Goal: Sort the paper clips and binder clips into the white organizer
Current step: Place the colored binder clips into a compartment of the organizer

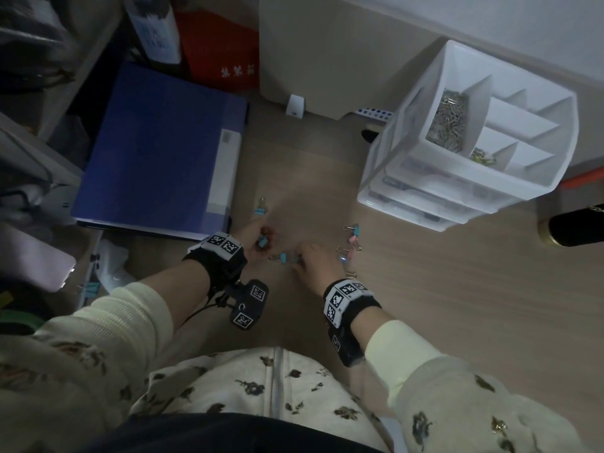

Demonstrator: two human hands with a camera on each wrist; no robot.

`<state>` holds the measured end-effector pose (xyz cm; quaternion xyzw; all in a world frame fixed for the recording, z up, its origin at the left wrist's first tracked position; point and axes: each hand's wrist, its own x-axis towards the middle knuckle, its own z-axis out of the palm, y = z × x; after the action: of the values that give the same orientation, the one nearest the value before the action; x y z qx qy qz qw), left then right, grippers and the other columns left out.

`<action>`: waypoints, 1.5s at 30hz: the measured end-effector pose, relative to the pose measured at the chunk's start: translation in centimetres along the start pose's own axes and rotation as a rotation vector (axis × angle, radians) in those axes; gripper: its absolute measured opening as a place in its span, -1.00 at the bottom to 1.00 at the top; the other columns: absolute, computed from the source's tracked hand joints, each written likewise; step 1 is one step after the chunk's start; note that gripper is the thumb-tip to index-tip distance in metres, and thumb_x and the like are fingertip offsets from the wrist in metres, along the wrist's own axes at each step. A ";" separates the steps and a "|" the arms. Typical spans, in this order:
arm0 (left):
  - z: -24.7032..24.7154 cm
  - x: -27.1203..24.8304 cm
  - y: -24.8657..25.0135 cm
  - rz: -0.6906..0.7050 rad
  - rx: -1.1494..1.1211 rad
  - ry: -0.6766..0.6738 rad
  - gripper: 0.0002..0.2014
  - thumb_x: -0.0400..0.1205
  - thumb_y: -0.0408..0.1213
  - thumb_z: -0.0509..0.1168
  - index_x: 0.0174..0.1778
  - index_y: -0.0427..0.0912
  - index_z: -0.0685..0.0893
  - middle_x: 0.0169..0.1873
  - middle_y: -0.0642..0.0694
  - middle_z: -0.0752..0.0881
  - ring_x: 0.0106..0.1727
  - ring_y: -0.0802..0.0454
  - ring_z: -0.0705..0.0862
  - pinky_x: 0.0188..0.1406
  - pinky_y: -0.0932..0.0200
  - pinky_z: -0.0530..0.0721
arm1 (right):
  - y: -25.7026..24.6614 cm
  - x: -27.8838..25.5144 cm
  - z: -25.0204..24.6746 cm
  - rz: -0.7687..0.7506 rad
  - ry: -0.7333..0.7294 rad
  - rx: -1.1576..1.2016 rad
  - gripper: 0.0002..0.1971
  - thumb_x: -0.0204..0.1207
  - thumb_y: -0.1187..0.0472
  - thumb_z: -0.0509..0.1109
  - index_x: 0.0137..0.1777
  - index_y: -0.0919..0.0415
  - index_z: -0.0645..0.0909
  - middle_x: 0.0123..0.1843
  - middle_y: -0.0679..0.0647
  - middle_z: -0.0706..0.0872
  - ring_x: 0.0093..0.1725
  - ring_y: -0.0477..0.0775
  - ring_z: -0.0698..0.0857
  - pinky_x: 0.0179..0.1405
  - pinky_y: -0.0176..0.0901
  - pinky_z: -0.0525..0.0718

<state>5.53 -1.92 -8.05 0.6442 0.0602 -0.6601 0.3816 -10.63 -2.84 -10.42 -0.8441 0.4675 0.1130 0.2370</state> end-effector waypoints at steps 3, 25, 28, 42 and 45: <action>0.1 0.0 0.0 -0.008 -0.005 -0.012 -0.65 0.74 -0.13 0.10 -0.32 -0.22 0.51 -0.45 -0.05 0.50 -0.45 0.12 0.43 -0.67 0.40 0.49 | 0.1 0.2 0.0 0.041 0.017 0.042 -0.74 0.59 0.07 0.25 0.16 0.22 0.51 0.14 0.21 0.65 0.13 0.30 0.62 0.02 0.07 0.58; -1.5 0.0 0.8 0.049 -0.015 0.009 -0.66 0.68 -0.17 0.16 -0.44 -0.14 0.46 -0.56 -0.05 0.54 -0.54 0.05 0.51 -0.56 0.24 0.42 | -1.4 1.2 -0.3 -0.019 -0.038 0.095 -0.56 0.53 -0.04 0.34 0.34 0.11 0.44 0.29 0.08 0.54 0.25 0.20 0.55 0.13 0.09 0.59; -1.8 -0.1 0.9 0.031 -0.013 -0.012 -0.67 0.68 -0.17 0.17 -0.43 -0.13 0.46 -0.49 -0.06 0.53 -0.48 0.04 0.50 -0.58 0.26 0.47 | -2.2 1.4 0.3 -0.034 -0.049 0.049 -0.61 0.55 0.00 0.35 0.30 0.14 0.47 0.31 0.08 0.51 0.27 0.23 0.53 0.16 0.09 0.58; -2.2 0.3 0.8 -0.072 -0.238 -0.160 -0.80 0.67 -0.17 0.18 -0.10 -0.22 0.61 -0.19 -0.14 0.65 -0.23 0.02 0.65 -0.25 0.19 0.64 | -4.2 3.0 -2.7 -0.236 0.144 0.409 -0.68 0.57 0.01 0.37 0.28 0.06 0.57 0.16 0.00 0.59 -0.03 -0.13 0.52 -0.10 -0.19 0.50; -2.8 0.3 1.0 -0.089 -0.233 -0.101 -0.83 0.63 -0.22 0.25 0.02 -0.24 0.61 -0.08 -0.18 0.67 -0.13 -0.01 0.67 -0.22 0.11 0.76 | -3.8 4.3 -2.8 -0.106 0.201 0.403 -0.71 0.66 0.05 0.20 0.31 0.08 0.54 0.22 0.07 0.61 0.15 0.08 0.61 0.06 -0.03 0.58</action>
<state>8.39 -1.20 -8.33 0.5580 0.1455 -0.6966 0.4269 -5.21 -5.75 -8.63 -0.8103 0.4567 -0.0801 0.3584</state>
